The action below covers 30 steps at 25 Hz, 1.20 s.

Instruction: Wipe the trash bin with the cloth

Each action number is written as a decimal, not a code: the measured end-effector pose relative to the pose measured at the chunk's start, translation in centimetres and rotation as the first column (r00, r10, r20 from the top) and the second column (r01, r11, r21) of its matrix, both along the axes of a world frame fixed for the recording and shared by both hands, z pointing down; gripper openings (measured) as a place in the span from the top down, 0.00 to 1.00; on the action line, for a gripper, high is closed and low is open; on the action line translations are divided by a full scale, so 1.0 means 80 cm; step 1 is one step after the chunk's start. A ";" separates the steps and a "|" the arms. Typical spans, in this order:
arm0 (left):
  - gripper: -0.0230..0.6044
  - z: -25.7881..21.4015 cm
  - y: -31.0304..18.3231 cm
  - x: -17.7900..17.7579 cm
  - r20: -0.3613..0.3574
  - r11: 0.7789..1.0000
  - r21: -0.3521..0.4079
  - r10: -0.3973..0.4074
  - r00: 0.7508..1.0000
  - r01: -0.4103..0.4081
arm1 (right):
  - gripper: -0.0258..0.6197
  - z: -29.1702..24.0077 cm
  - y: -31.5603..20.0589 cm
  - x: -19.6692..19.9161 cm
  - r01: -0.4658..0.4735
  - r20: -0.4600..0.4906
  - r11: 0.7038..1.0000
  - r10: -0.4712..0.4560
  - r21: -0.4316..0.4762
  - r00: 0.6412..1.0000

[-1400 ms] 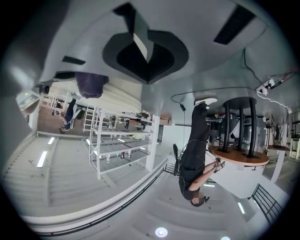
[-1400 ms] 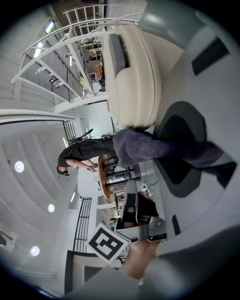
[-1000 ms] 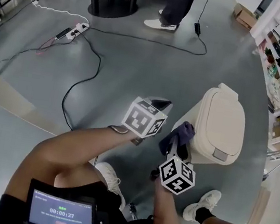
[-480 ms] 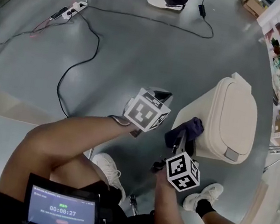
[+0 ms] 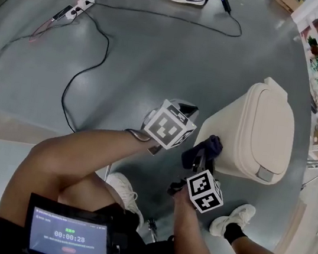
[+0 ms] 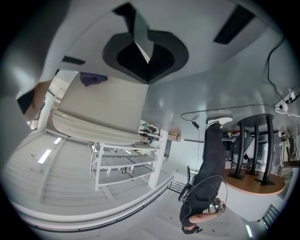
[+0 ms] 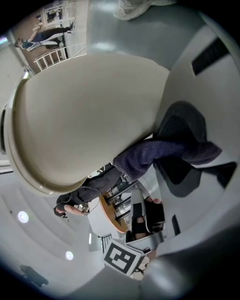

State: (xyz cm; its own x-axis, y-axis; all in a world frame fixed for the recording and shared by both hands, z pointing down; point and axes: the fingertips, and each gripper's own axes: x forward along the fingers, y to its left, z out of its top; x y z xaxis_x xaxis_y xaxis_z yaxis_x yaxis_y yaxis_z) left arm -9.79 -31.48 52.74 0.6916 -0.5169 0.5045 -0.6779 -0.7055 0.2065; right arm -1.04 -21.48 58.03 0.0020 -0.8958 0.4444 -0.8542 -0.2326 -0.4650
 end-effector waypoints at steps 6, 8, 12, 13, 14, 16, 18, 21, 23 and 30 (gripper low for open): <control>0.97 0.021 0.007 0.006 0.027 0.999 -0.005 0.039 0.999 -0.039 | 0.84 0.068 0.003 0.009 -0.026 0.040 0.996 0.029 -0.089 0.999; 0.97 0.026 0.005 0.004 0.034 0.999 -0.003 0.039 0.999 -0.039 | 0.84 0.083 0.001 0.013 -0.026 0.034 0.993 0.030 -0.111 0.999; 0.97 0.029 0.005 -0.004 0.029 0.999 -0.038 0.021 0.999 -0.020 | 0.84 0.106 0.000 0.015 -0.035 0.043 0.988 0.042 -0.153 0.998; 0.97 0.030 0.006 -0.004 0.031 0.999 -0.038 0.024 0.999 -0.022 | 0.84 0.113 0.000 0.015 -0.040 0.047 0.986 0.048 -0.163 0.998; 0.97 0.031 0.008 -0.003 0.036 0.999 -0.034 0.031 0.999 -0.030 | 0.84 0.120 0.001 0.016 -0.045 0.049 0.984 0.054 -0.173 0.997; 0.97 0.033 0.011 0.001 0.043 0.998 -0.025 0.050 0.998 -0.049 | 0.84 0.133 0.003 0.018 -0.052 0.050 0.979 0.063 -0.195 0.997; 0.97 0.035 0.013 0.002 0.048 0.998 -0.026 0.061 0.997 -0.060 | 0.84 0.145 0.006 0.020 -0.058 0.044 0.973 0.070 -0.224 0.997; 0.97 0.038 0.013 -0.002 0.050 0.998 -0.039 0.054 0.997 -0.052 | 0.84 0.157 0.014 0.021 -0.057 0.036 0.965 0.068 -0.257 0.997; 0.97 0.040 0.012 -0.004 0.052 0.998 -0.046 0.049 0.997 -0.047 | 0.84 0.158 0.015 0.019 -0.043 0.032 0.964 0.053 -0.261 0.998; 0.97 0.031 0.008 0.002 0.053 0.998 -0.011 0.064 0.997 -0.064 | 0.84 0.105 0.011 -0.016 0.019 0.076 0.985 -0.006 -0.171 0.997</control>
